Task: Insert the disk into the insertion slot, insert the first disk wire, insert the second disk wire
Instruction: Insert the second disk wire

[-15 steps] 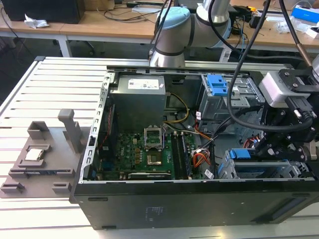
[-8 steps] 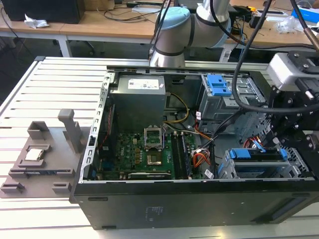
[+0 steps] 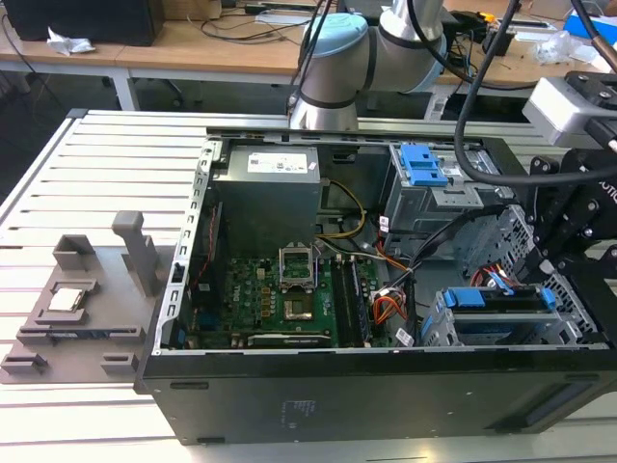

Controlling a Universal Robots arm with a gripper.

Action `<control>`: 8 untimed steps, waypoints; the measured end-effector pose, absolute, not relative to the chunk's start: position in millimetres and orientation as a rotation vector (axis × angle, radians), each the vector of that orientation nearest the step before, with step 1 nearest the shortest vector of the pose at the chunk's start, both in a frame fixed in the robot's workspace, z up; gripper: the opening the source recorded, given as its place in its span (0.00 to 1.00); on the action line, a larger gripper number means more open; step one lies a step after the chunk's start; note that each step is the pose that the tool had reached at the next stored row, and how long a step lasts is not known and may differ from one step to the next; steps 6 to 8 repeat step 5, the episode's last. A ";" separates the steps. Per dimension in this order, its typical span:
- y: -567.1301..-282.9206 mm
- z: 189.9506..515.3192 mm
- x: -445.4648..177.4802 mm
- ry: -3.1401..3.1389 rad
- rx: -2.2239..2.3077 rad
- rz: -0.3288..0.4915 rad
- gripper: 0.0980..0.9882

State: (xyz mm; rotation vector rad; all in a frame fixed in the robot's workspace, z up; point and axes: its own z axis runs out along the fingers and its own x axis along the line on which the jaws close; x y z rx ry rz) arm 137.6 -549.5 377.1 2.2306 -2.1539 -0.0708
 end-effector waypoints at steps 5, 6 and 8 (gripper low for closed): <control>-549.5 377.2 137.6 -2.154 2.231 -0.071 0.01; -549.5 377.2 137.6 -2.154 2.231 -0.071 0.01; -549.5 377.2 137.6 -2.154 2.231 -0.071 0.01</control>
